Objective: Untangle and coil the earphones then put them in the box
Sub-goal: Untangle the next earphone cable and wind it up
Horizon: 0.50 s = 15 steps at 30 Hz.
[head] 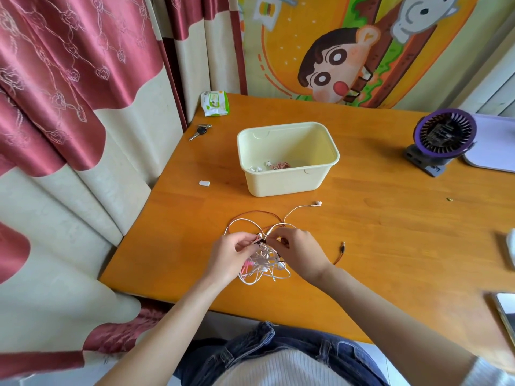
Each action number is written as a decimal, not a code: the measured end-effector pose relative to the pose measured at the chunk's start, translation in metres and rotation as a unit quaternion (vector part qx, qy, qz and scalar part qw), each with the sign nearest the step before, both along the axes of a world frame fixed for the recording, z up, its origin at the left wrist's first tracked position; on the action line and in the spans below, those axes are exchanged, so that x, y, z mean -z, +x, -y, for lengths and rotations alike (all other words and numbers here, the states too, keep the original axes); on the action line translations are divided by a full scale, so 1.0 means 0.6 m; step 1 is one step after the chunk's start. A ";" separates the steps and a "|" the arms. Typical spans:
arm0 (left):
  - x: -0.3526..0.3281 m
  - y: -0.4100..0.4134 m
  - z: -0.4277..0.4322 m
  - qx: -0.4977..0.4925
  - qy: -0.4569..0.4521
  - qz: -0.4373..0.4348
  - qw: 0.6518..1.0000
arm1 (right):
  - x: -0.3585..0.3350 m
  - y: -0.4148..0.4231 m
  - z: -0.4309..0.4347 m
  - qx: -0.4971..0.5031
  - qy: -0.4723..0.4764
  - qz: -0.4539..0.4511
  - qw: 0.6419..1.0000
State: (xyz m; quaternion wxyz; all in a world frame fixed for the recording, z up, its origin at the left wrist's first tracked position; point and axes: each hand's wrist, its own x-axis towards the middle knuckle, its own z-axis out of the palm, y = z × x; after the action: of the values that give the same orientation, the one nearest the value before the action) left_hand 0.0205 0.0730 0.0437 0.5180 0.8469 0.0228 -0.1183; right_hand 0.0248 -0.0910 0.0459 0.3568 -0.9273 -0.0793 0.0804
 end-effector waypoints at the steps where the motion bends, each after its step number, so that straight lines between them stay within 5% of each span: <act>1: 0.001 0.000 -0.002 0.007 -0.003 -0.007 1.000 | -0.001 0.000 0.001 -0.004 -0.001 -0.001 1.000; 11: -0.005 0.002 -0.013 0.002 -0.158 -0.093 0.983 | -0.011 0.000 0.009 -0.011 0.012 0.006 1.000; 15: 0.002 0.007 -0.006 -0.048 -0.139 -0.079 0.986 | -0.016 -0.004 0.007 0.016 0.038 0.017 0.999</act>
State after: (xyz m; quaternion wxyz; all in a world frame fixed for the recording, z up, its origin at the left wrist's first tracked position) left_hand 0.0246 0.0768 0.0426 0.6324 0.7524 0.0877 -0.1620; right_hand 0.0225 -0.0952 0.0556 0.3920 -0.9153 -0.0734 0.0560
